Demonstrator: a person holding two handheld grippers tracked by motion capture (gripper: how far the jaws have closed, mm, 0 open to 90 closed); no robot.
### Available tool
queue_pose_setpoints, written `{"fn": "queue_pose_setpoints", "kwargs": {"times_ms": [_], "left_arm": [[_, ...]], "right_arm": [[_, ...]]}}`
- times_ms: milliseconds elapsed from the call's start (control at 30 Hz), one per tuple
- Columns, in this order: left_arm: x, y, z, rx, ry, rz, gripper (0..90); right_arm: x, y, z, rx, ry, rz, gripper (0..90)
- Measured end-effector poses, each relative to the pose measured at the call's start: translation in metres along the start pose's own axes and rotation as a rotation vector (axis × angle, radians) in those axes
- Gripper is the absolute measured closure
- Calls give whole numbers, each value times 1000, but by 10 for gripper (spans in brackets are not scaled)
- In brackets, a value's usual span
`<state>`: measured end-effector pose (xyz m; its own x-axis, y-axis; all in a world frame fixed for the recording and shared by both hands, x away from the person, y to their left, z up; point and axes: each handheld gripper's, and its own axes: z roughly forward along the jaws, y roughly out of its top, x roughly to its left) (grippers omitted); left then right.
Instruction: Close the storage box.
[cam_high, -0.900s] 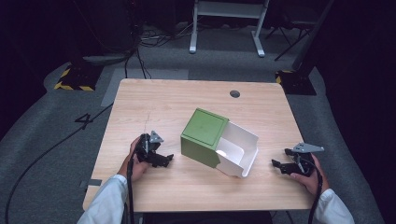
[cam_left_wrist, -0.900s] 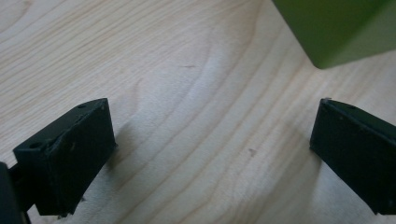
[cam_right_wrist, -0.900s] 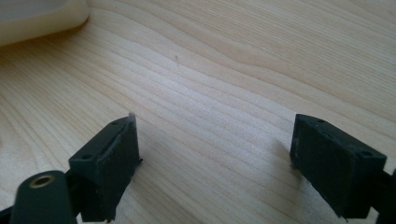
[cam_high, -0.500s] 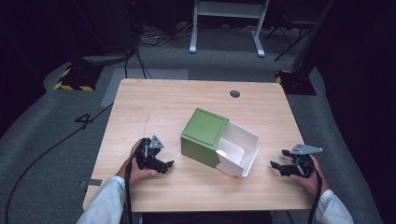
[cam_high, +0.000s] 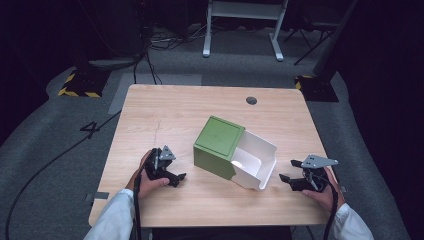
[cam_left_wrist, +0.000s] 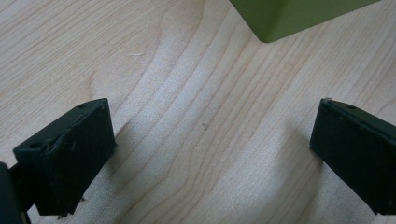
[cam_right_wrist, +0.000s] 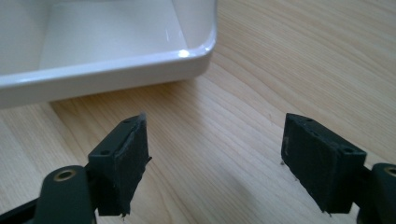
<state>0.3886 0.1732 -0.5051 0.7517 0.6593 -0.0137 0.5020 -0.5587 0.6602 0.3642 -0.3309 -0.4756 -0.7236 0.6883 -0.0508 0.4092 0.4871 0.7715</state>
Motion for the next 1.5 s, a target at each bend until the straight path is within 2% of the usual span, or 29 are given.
{"fn": "queue_pose_setpoints", "kwargs": {"times_ms": [167,433,633,967,1100,1300,1500], "left_arm": [[0,0,0,0,0,0,1],[0,0,0,0,0,0,2],[0,0,0,0,0,0,1],[0,0,0,0,0,0,1],[0,0,0,0,0,0,1],[0,0,0,0,1,0,2],[0,0,0,0,0,0,1]], "right_arm": [[11,7,4,-17,30,-13,253],[19,14,7,-32,38,-20,259],[19,14,9,-41,41,-12,259],[18,17,12,-64,11,2,239],[15,14,13,-55,23,8,248],[17,14,22,-20,17,-25,262],[17,19,23,-38,19,-18,268]]}}
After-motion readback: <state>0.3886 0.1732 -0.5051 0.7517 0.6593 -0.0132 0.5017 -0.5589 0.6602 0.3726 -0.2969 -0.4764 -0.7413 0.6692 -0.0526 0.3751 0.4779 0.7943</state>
